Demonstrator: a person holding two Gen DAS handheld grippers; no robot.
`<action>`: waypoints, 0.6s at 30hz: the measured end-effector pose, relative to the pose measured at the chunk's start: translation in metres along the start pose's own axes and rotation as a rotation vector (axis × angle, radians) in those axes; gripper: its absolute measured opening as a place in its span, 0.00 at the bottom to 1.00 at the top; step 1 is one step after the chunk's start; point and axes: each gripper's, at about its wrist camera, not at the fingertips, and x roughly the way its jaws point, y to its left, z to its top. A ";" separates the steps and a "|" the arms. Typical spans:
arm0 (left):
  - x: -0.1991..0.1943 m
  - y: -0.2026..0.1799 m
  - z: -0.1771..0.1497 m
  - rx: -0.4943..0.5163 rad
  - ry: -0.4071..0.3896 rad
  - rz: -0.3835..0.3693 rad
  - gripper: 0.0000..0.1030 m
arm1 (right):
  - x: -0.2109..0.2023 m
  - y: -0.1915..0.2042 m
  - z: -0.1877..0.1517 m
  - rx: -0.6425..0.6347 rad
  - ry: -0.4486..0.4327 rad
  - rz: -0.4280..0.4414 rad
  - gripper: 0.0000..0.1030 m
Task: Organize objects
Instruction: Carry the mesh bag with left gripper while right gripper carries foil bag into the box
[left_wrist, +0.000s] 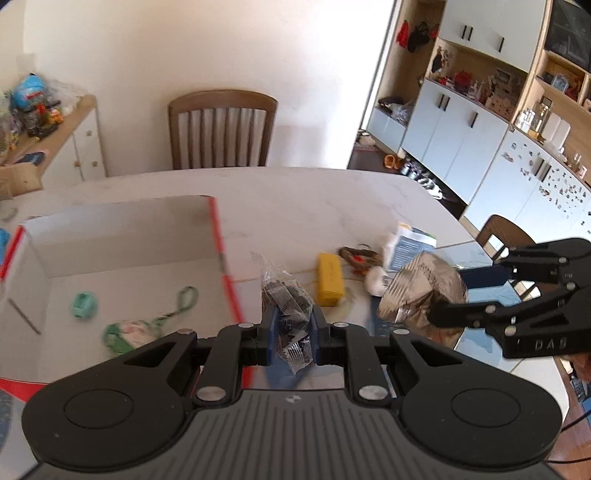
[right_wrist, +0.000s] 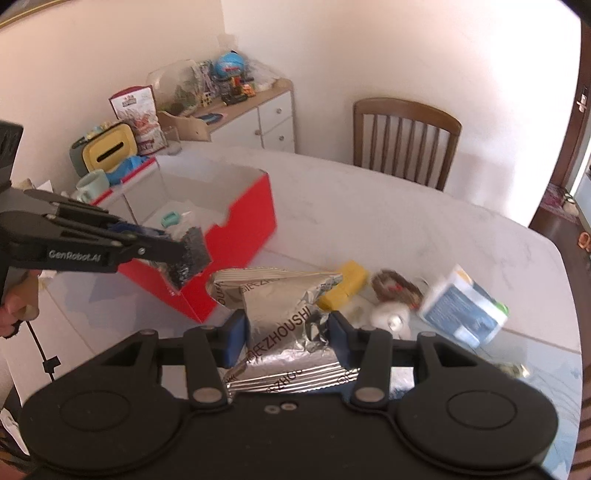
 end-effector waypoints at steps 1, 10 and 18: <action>-0.004 0.007 0.000 -0.002 -0.003 0.007 0.16 | 0.003 0.005 0.005 -0.006 -0.003 0.001 0.45; -0.024 0.070 0.000 -0.041 -0.011 0.084 0.17 | 0.033 0.047 0.045 -0.065 -0.026 0.016 0.44; -0.038 0.118 0.005 -0.053 -0.025 0.151 0.17 | 0.065 0.079 0.079 -0.072 -0.034 0.043 0.44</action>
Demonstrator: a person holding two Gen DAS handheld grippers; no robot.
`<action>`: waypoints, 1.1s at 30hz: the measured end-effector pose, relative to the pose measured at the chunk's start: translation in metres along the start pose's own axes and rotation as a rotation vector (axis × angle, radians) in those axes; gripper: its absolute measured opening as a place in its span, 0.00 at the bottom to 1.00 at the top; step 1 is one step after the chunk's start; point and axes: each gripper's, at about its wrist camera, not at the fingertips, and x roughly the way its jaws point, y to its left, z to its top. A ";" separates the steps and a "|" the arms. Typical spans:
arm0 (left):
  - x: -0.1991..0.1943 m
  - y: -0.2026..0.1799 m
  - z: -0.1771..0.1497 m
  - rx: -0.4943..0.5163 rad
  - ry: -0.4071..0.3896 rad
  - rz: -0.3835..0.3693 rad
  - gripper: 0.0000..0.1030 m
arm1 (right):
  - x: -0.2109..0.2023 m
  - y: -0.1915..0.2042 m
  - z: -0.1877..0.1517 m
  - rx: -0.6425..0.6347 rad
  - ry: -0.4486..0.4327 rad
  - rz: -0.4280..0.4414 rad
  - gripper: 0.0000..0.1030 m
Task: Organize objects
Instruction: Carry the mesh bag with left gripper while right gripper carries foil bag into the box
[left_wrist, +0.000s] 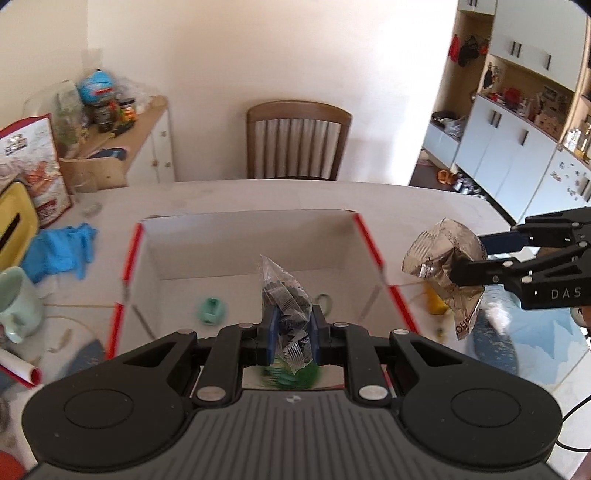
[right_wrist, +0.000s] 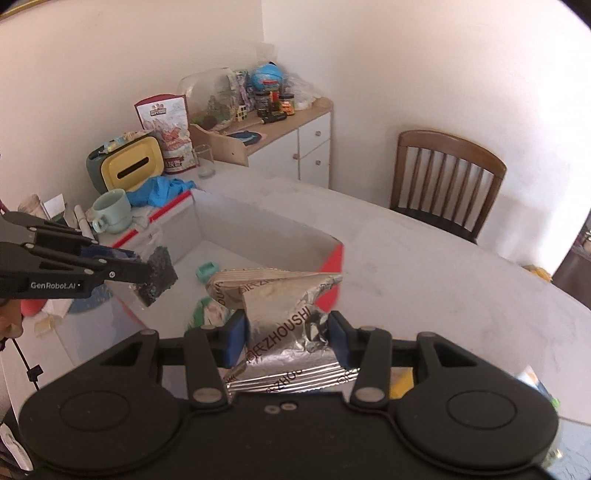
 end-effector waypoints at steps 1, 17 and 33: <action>0.000 0.006 0.001 -0.001 0.004 0.008 0.17 | 0.004 0.003 0.004 0.001 0.000 0.004 0.44; 0.046 0.059 0.001 0.005 0.142 0.098 0.17 | 0.092 0.036 0.044 -0.025 0.043 -0.017 0.44; 0.116 0.059 -0.009 0.090 0.331 0.148 0.17 | 0.175 0.048 0.038 -0.047 0.183 -0.101 0.44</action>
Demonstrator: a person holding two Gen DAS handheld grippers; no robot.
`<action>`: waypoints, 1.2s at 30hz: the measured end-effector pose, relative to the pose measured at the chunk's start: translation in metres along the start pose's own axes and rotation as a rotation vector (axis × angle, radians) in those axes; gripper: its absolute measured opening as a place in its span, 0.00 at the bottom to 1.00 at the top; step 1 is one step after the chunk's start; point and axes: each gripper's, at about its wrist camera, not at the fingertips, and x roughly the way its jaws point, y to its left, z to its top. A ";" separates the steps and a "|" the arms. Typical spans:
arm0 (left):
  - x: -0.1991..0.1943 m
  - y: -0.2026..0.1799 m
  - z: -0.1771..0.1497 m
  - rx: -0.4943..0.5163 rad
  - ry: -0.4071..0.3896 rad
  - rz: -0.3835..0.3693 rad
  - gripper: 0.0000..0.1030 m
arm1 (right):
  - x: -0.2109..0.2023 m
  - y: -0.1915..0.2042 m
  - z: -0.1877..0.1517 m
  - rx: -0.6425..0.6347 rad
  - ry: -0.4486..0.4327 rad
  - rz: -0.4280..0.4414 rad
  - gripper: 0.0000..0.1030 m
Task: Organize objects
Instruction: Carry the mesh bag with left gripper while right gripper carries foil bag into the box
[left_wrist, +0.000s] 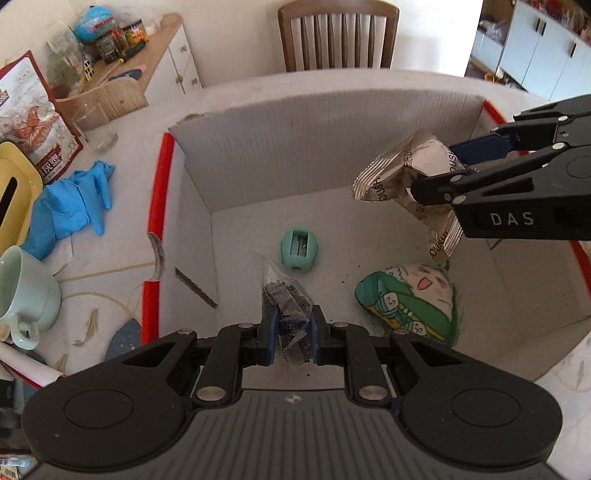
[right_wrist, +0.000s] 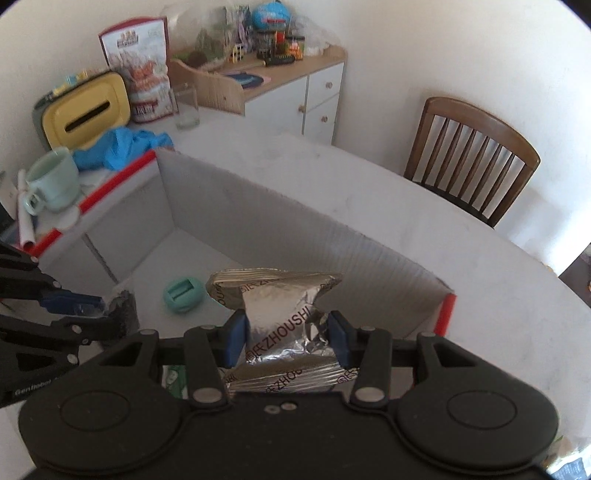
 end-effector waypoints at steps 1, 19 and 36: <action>0.003 0.000 0.000 0.002 0.008 0.001 0.17 | 0.003 0.000 0.000 0.004 0.008 -0.002 0.44; 0.010 0.002 0.004 -0.023 0.042 0.002 0.17 | -0.007 -0.001 -0.006 0.009 0.011 0.039 0.51; -0.036 0.004 0.001 -0.092 -0.046 -0.029 0.26 | -0.088 -0.011 -0.024 0.019 -0.101 0.113 0.58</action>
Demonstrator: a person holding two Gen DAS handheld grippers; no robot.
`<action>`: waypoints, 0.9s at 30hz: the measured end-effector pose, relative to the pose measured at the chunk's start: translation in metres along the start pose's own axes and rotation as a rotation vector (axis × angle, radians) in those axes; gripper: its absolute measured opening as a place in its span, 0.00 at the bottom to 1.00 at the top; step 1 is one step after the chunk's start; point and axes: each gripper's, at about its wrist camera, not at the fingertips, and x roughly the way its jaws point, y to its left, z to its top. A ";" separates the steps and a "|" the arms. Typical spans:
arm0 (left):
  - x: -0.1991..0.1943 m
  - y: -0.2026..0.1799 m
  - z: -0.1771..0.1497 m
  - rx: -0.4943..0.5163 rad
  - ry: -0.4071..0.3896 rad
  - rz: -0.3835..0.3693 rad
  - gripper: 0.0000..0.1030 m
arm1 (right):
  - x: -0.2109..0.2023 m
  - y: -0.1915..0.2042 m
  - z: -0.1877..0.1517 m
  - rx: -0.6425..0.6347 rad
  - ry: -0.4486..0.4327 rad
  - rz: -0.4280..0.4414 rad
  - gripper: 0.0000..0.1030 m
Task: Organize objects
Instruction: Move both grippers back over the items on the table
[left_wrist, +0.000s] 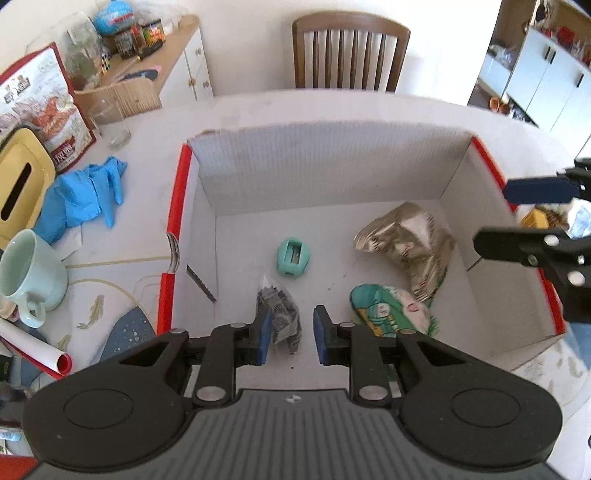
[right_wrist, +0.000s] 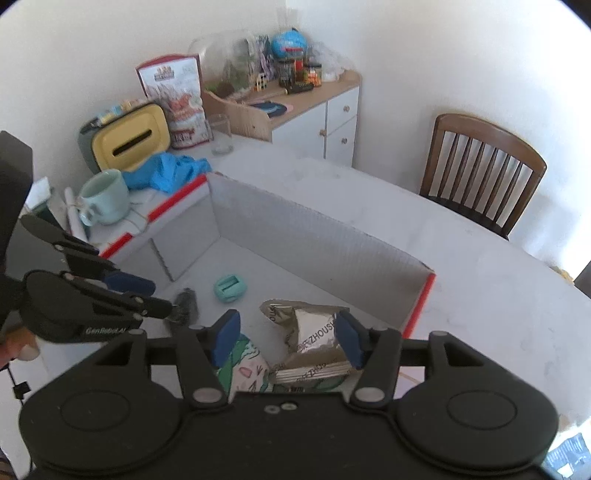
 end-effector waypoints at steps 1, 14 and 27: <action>-0.005 -0.001 -0.001 -0.006 -0.015 0.000 0.28 | -0.006 -0.001 -0.001 0.002 -0.007 0.001 0.59; -0.057 -0.044 -0.008 -0.005 -0.155 -0.033 0.59 | -0.072 -0.024 -0.037 0.041 -0.060 0.009 0.70; -0.099 -0.115 -0.012 0.043 -0.270 -0.122 0.81 | -0.133 -0.070 -0.086 0.137 -0.119 -0.008 0.88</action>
